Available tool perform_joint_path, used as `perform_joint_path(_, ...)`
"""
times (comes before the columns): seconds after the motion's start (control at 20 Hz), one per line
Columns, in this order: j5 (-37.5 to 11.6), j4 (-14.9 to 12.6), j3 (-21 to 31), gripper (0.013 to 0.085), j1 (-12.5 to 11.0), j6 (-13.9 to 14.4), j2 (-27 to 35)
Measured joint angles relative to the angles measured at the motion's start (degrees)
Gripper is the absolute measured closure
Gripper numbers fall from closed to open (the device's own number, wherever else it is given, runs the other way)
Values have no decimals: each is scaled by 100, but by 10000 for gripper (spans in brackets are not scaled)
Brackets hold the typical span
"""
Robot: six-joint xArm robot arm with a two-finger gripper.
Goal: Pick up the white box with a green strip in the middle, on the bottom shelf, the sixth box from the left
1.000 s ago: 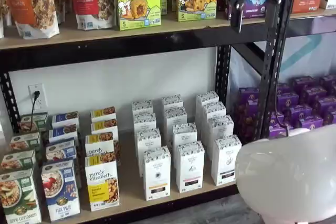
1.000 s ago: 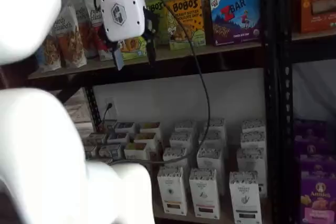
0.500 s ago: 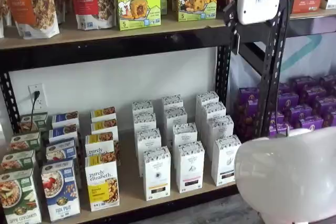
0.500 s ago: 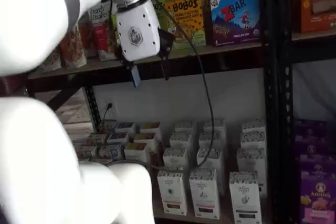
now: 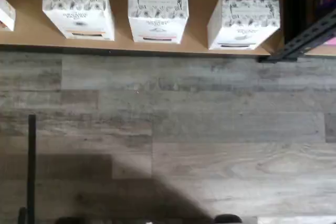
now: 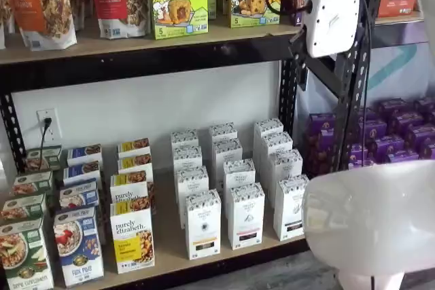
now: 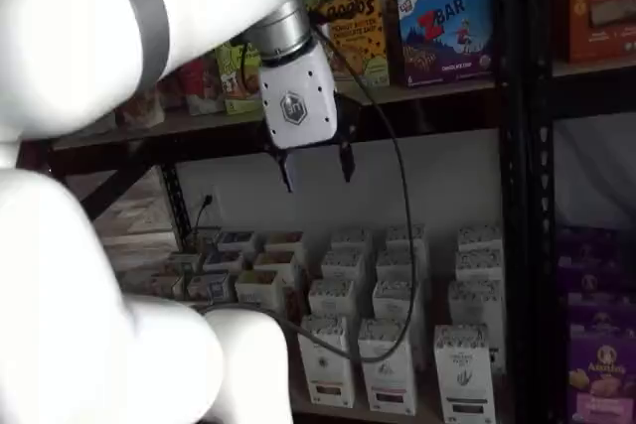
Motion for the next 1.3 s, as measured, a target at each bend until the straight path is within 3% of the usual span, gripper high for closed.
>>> perform_joint_path(0.8,-1714,210,842,130,-413,-438,1168)
perform_joint_path(1.3,-3122,-227,1249,130,-357,-124,2200)
